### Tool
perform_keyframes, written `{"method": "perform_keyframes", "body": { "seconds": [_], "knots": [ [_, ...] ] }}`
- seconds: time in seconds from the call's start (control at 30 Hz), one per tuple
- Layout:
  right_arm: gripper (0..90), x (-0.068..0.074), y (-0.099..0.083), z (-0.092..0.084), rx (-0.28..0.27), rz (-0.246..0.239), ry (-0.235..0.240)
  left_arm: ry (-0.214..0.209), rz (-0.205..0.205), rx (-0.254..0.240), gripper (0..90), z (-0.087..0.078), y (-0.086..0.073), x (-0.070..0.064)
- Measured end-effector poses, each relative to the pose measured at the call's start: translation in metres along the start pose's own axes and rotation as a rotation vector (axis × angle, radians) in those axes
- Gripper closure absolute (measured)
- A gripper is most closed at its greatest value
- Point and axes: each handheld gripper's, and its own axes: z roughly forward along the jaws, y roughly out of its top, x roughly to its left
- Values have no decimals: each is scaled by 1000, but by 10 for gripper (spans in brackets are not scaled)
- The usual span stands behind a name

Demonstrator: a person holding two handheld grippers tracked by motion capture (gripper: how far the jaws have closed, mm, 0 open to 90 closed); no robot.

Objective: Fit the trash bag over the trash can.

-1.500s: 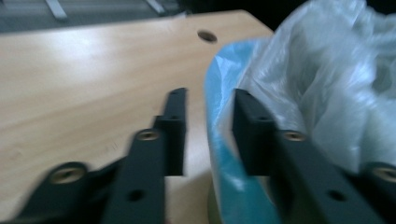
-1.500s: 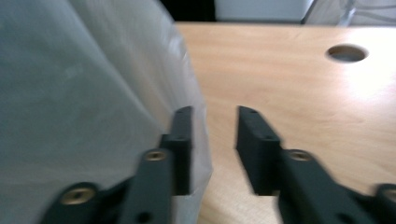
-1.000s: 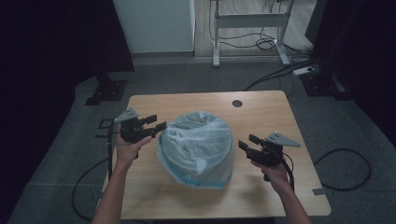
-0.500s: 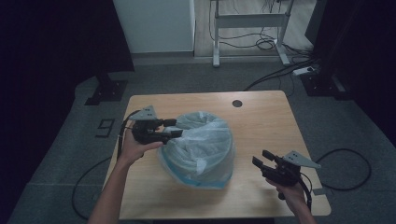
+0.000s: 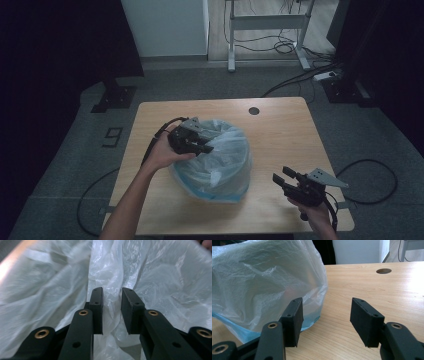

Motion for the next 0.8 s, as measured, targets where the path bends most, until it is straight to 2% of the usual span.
{"method": "perform_keyframes", "body": {
  "seconds": [0.03, 0.07, 0.2, 0.47, 0.53, 0.57, 0.6, 0.63, 0.67, 0.7, 0.73, 0.77, 0.8],
  "knots": [
    [434, 1, 0, 0, 3, 2, 4, -9, 3, 25, 714, 4, 1, -1],
    [434, 1, 0, 0, 3, 2, 4, -9, 3, 25, 714, 4, 1, -1],
    [434, 0, -2, 0, 12, 5, 3, -20, 8, 77, 712, 13, 3, -3],
    [435, -2, -2, 0, 17, 13, -5, -34, -2, 122, 664, 17, 6, -3],
    [435, -3, -2, 0, 18, 13, -7, -36, -3, 127, 606, 18, 7, -3],
    [435, -3, -2, 0, 18, 15, -7, -11, -6, 108, 553, 16, 7, -3],
    [435, -3, -2, 0, 18, 15, -7, -11, -6, 108, 492, 16, 7, -3],
    [435, -3, -2, -1, 15, 14, -10, 15, -10, 77, 427, 13, 6, -3],
    [435, -3, -2, -1, 15, 14, -10, 26, -14, 55, 427, 10, 5, -3],
    [434, -4, -2, -2, 12, 16, -14, 37, -36, -9, 347, 3, 3, -2],
    [434, -4, -2, -2, 12, 16, -14, 37, -36, -9, 322, 3, 3, -2],
    [432, -4, -2, -3, 11, 17, -17, 44, -64, -99, 290, -8, -2, -3],
    [432, -4, -2, -3, 11, 17, -17, 44, -64, -99, 260, -8, -2, -3]
  ]
}}
